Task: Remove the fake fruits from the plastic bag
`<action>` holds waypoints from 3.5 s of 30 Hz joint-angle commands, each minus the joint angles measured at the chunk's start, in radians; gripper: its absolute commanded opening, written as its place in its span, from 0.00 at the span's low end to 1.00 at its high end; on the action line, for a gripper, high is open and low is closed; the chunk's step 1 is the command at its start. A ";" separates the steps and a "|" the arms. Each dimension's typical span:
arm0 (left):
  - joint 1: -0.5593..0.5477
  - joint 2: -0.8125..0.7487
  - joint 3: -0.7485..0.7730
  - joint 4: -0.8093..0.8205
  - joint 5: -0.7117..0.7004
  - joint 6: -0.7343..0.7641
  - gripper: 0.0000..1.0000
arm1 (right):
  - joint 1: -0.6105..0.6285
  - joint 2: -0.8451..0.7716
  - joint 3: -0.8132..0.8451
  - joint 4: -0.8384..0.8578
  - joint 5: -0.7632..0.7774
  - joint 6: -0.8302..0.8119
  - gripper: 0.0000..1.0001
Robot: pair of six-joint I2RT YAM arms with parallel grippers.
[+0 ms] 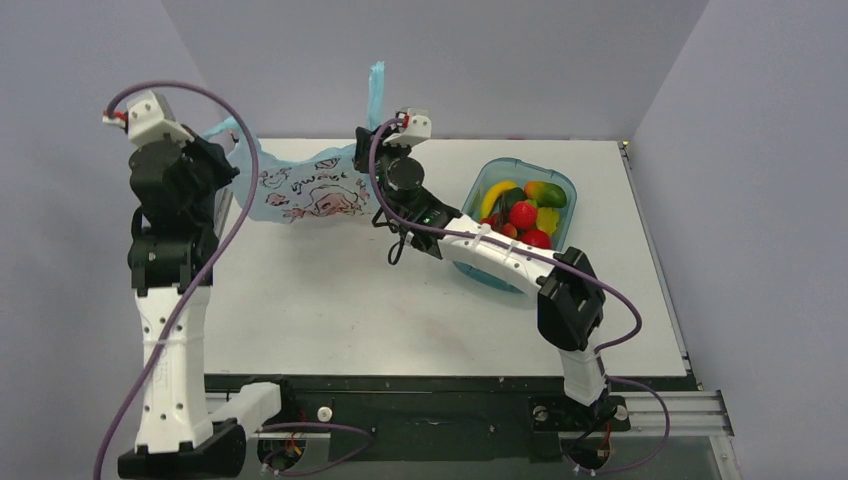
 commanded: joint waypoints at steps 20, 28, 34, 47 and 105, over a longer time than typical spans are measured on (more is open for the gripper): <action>0.010 -0.615 -0.662 -0.123 0.507 -0.385 0.00 | 0.087 -0.432 -0.571 -0.540 -0.055 0.280 0.74; 0.009 -0.666 -0.717 -0.126 0.526 -0.401 0.00 | 0.215 -0.504 -0.550 -0.666 -0.025 0.822 0.84; 0.005 -0.683 -0.730 -0.151 0.515 -0.395 0.00 | 0.301 -0.536 -0.636 -0.651 0.118 1.157 0.85; -0.007 -0.672 -0.740 -0.129 0.545 -0.428 0.00 | 0.367 -0.531 -0.796 -0.561 0.228 1.065 0.86; -0.593 0.036 -0.739 0.442 0.529 -0.159 0.52 | -0.015 -0.306 -0.837 -0.113 -0.363 0.249 0.00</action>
